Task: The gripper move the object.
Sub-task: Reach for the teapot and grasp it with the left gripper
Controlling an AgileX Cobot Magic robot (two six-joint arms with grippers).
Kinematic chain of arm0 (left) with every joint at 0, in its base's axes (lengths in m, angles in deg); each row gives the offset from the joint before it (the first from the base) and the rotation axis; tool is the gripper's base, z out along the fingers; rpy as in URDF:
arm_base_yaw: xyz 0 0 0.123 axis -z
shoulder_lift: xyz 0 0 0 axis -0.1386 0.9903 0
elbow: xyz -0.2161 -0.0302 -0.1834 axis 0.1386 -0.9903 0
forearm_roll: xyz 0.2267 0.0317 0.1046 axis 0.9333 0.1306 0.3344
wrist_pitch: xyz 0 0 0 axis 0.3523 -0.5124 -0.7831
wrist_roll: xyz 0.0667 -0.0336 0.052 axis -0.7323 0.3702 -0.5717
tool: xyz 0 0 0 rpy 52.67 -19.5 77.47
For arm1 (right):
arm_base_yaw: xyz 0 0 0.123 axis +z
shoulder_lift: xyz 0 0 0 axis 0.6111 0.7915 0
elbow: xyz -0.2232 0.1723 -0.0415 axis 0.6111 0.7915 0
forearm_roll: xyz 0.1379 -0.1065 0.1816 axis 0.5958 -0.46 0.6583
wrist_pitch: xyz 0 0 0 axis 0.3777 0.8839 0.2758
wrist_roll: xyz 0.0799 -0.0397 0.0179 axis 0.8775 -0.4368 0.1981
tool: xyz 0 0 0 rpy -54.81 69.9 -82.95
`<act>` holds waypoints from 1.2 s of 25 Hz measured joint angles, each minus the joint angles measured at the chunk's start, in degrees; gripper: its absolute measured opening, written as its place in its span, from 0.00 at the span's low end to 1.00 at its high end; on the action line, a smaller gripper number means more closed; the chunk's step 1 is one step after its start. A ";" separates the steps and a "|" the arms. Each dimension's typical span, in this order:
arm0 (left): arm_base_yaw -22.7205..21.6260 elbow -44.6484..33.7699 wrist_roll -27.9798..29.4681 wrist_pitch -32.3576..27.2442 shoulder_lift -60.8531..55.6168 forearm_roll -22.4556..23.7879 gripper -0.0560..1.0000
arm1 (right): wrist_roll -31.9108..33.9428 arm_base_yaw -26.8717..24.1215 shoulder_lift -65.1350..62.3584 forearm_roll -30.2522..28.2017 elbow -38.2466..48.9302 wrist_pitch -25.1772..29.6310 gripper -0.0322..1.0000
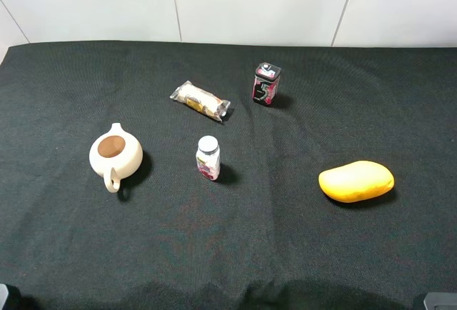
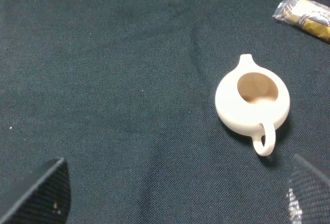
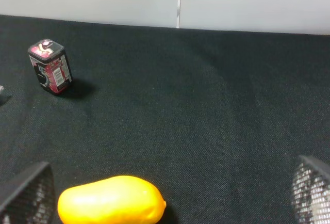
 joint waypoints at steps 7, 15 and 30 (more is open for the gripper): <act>0.00 0.00 0.00 0.00 0.00 0.00 0.88 | 0.00 0.00 0.00 0.00 0.00 0.00 0.70; 0.00 0.00 0.00 0.00 0.00 0.00 0.88 | 0.00 0.00 0.00 0.00 0.00 0.00 0.70; 0.00 0.00 0.00 0.00 0.00 0.00 0.88 | 0.00 0.00 0.00 0.00 0.00 0.00 0.70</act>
